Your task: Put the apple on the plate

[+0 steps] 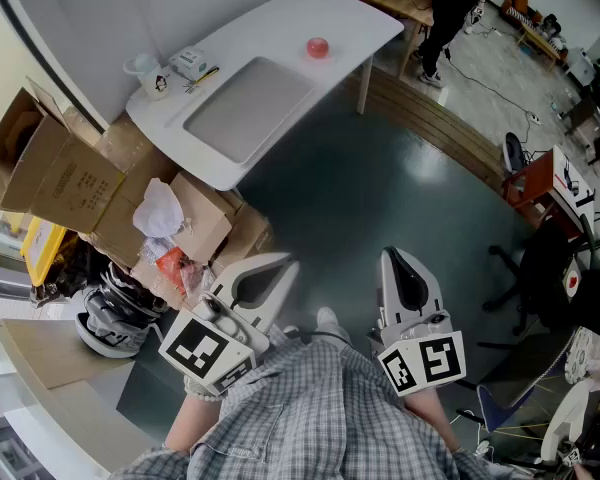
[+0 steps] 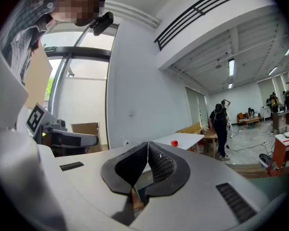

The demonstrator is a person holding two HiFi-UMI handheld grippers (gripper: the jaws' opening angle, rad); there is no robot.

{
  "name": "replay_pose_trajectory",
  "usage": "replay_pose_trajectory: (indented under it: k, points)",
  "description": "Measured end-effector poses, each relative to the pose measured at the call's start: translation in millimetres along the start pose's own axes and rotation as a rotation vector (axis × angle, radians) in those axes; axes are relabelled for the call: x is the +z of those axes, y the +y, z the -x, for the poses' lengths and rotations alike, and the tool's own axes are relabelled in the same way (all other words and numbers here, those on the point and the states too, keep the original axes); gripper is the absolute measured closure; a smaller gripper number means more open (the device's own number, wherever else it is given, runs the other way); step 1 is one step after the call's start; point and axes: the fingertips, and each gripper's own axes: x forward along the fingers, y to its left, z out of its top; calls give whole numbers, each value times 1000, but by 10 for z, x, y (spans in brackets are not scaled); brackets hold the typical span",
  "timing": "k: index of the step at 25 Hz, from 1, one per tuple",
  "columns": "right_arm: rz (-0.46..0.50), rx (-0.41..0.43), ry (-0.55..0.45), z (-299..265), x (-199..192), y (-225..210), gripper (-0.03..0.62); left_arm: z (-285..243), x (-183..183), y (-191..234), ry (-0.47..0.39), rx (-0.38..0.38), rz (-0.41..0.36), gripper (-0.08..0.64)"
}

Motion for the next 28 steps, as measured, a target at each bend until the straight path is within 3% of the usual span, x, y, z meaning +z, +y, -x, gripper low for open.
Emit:
replay_pose_trajectory:
  k: [11,19,24,28]
  points:
    - [29,1,-2,39,33,136,569,84,-3,-31,3,-17,-7,552]
    - [-13,-35,-21,76,25,168,569,169,-38,70,5,-20,7,552]
    - [4,-66,18,76,-152,-32,569,-6,-47,123,-9,-28,59,552]
    - [-18,-86,12,-34,-185,-308,569,-269,-61,154,11,-33,32,552]
